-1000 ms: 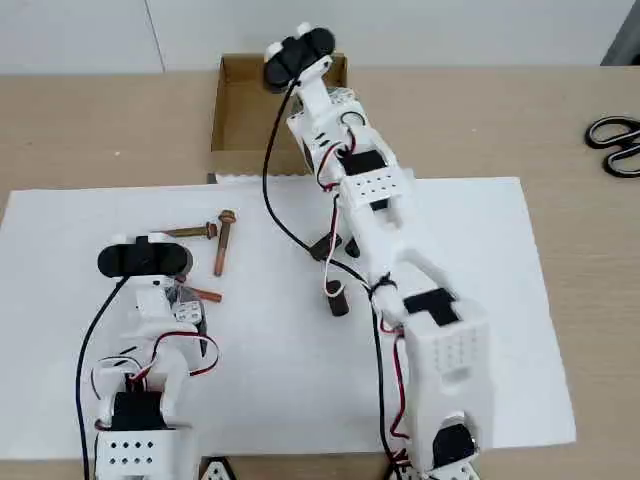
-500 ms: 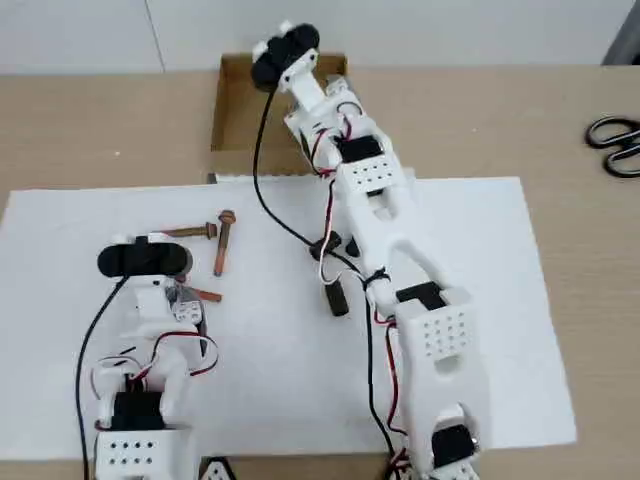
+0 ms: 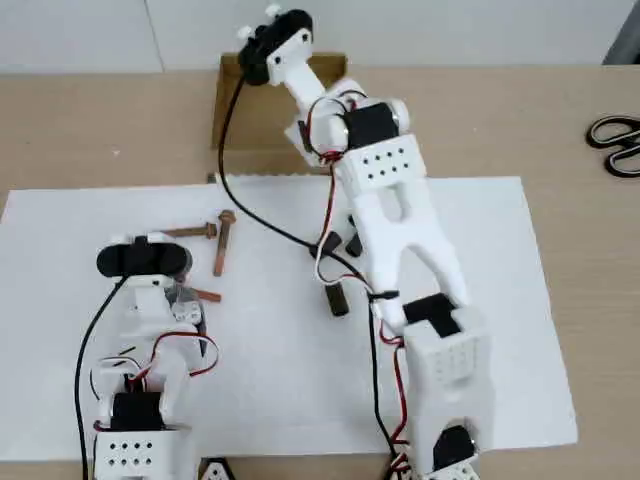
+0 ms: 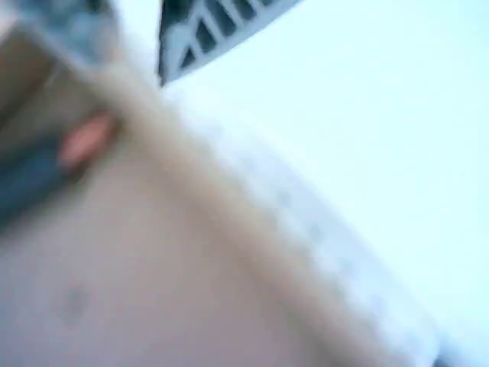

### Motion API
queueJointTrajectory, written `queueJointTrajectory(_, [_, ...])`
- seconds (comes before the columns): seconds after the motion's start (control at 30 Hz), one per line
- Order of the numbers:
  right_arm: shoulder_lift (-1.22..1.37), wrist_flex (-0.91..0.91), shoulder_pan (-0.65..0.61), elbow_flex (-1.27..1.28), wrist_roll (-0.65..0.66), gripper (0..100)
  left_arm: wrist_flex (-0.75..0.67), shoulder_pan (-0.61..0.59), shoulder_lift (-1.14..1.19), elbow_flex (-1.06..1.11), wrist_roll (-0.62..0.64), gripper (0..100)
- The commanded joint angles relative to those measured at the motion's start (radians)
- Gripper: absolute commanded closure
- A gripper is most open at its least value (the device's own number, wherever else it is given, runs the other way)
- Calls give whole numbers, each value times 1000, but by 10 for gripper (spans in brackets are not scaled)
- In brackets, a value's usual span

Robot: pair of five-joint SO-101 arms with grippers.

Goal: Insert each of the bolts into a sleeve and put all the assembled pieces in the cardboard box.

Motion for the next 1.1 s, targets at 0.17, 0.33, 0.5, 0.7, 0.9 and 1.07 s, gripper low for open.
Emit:
queueJointTrajectory(0.17, [-130,311,-15,-48,6,987,-26,-6,-8,-4,-8,994])
queueJointTrajectory(0.33, [-157,344,-25,-29,-66,987,-26,-6,-8,-4,-8,994])
queueJointTrajectory(0.5, [-257,354,-19,69,-184,985,-26,-6,-8,-4,-6,994])
queueJointTrajectory(0.7, [-515,355,-65,388,-247,983,-26,-8,-8,-4,-6,994])
queueJointTrajectory(0.9, [-760,351,-70,729,-327,983,-26,-8,-8,-4,-6,994])
queueJointTrajectory(1.07, [-849,302,-54,985,-397,983,-26,-8,-8,-4,-6,994])
